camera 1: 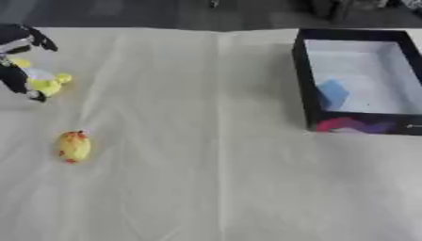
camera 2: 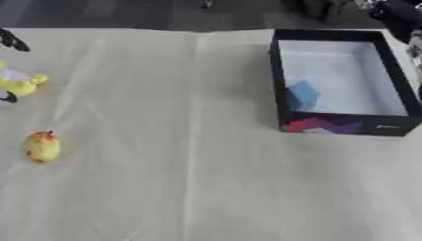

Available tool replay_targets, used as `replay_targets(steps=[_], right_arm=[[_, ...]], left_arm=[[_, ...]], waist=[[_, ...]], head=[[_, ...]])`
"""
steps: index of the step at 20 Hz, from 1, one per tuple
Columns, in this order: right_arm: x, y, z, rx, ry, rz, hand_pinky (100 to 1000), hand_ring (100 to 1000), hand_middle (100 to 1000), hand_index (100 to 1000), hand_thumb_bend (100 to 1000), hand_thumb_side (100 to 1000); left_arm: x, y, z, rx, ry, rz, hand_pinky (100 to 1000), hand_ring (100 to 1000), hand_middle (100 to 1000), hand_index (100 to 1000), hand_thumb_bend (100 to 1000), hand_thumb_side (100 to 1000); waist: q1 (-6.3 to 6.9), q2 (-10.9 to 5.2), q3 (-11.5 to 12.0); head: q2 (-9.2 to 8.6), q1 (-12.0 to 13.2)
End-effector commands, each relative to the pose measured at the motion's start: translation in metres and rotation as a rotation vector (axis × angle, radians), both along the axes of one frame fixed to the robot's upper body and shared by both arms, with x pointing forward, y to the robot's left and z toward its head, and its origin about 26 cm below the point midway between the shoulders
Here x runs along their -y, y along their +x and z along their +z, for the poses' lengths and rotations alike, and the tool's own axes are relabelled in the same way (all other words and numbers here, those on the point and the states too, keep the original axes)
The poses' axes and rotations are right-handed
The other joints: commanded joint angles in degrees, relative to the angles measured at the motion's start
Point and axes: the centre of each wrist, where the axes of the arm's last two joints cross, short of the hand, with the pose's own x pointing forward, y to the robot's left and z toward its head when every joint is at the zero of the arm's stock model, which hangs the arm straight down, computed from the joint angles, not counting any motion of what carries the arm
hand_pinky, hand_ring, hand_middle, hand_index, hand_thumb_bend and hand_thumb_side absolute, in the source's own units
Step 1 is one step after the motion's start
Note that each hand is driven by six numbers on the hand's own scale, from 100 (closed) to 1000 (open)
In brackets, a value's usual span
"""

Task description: Pick up the objects with one hand, pass them to the other hand, and then place them into the box on the other side of the table.

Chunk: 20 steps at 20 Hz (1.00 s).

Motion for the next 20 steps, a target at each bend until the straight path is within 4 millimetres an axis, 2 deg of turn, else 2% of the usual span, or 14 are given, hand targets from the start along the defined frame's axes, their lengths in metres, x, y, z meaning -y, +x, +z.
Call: replay_targets(steps=[1, 2, 3, 11, 20], right_arm=[[0.0, -0.003, 0.014, 0.04, -0.028, -0.002, 940, 1000, 774, 1000, 100, 478], [-0.002, -0.002, 0.014, 0.041, -0.034, 0.003, 939, 1000, 773, 1000, 100, 409], [-0.004, -0.001, 0.014, 0.043, -0.041, 0.008, 939, 1000, 774, 1000, 100, 473], [-0.011, 0.003, 0.011, 0.05, -0.065, 0.023, 938, 1000, 771, 1000, 100, 463], [-0.014, 0.005, 0.008, 0.054, -0.062, 0.02, 940, 1000, 765, 1000, 100, 465]], left_arm=[[-0.014, -0.005, 0.025, 0.07, 0.001, 0.065, 907, 888, 796, 863, 678, 100], [-0.015, -0.006, 0.026, 0.079, 0.002, 0.08, 905, 888, 795, 861, 676, 100], [-0.017, -0.007, 0.028, 0.09, 0.001, 0.097, 904, 887, 793, 861, 675, 100], [-0.034, -0.012, 0.03, 0.115, 0.001, 0.233, 900, 891, 795, 869, 650, 100], [-0.039, -0.011, 0.012, 0.069, 0.049, 0.324, 900, 902, 807, 870, 647, 100]], waist=[[-0.02, -0.94, -0.3], [-0.05, -0.84, -0.45], [-0.08, -0.74, -0.62], [-0.38, 0.02, -1.56], [-0.58, 0.69, -2.45]], head=[[-0.73, -0.03], [-0.75, -0.04], [-0.8, -0.01], [-1.2, 0.56], [-1.41, 1.27]])
